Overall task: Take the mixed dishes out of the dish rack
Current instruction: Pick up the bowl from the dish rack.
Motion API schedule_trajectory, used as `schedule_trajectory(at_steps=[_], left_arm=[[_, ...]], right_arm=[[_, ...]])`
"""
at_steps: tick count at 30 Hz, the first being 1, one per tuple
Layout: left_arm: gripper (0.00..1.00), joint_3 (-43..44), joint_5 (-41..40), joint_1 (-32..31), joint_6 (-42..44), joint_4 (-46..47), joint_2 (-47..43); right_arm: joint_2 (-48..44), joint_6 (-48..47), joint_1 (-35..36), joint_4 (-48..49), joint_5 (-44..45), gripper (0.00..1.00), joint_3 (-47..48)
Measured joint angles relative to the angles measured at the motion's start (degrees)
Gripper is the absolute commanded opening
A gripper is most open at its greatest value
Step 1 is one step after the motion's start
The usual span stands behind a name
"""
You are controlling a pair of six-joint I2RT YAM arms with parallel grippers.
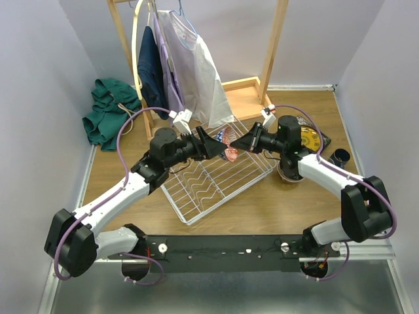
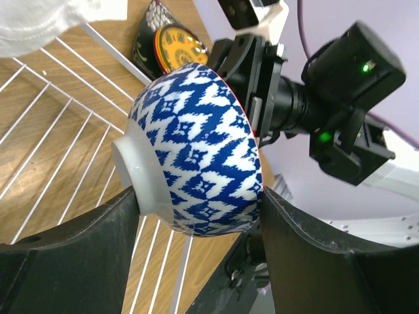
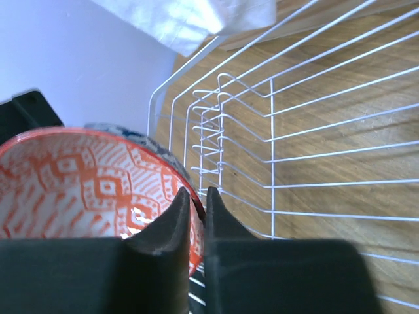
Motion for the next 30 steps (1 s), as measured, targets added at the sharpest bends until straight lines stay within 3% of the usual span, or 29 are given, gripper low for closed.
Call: schedule_trajectory(at_steps=[3,11,19,30], left_arm=[[0.67,0.0,-0.2,0.9,-1.3,1.0,-0.1],[0.98,-0.1,-1.2,1.6,0.2,-1.3,-0.5],[0.99,0.2,-3.5,2.7,5.1,-5.3,-2.1],[0.99,5.4,-9.7,3.4,15.4,-12.8,-3.2]], right_arm=[[0.0,-1.0,-0.3,0.4,-0.9,0.01,0.0],[-2.0,-2.0,-0.2,-1.0,-0.9,0.01,-0.2],[-7.3,-7.1,-0.6,-11.7,5.1,0.01,-0.2],[-20.0,-15.1,-1.1,-34.5,17.3,0.01,2.9]])
